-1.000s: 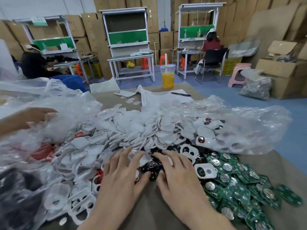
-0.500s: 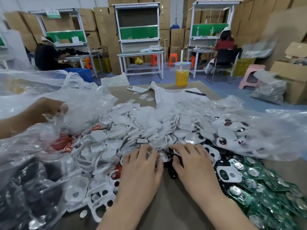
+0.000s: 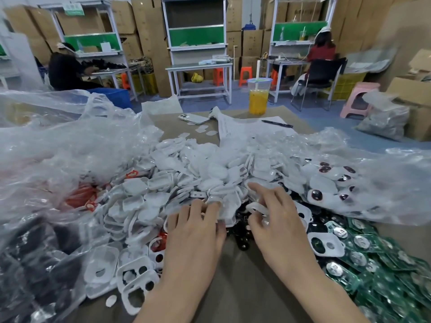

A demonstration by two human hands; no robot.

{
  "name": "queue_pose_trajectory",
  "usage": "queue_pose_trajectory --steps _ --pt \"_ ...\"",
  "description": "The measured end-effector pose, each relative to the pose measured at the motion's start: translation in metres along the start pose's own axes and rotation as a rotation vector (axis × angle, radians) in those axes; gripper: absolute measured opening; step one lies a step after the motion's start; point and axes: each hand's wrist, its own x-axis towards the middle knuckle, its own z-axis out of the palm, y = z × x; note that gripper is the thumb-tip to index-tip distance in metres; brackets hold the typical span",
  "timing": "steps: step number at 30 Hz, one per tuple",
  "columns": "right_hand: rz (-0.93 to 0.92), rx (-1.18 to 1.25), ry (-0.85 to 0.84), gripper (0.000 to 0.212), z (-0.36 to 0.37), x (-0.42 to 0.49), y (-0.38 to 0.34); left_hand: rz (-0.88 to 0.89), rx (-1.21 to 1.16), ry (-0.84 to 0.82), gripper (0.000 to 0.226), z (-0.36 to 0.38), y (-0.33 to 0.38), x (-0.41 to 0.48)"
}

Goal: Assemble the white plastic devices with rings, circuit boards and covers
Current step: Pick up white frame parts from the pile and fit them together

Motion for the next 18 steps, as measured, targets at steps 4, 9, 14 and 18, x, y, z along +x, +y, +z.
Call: queue_pose_trajectory --steps 4,9,14,18 --pt "-0.002 0.029 -0.028 0.046 0.001 -0.001 0.003 -0.015 -0.021 0.049 0.016 -0.001 -0.002 0.0" --pt "-0.063 -0.006 -0.212 0.036 0.001 -0.004 0.006 -0.128 -0.274 0.108 0.033 -0.013 -0.005 0.002" --pt "-0.131 -0.092 -0.29 0.047 0.0 -0.005 0.008 -0.15 -0.502 0.152 0.034 -0.029 0.0 0.002" --pt "-0.091 0.042 -0.281 0.047 -0.005 -0.003 0.009 -0.166 -0.588 0.16 0.03 -0.031 0.001 -0.004"
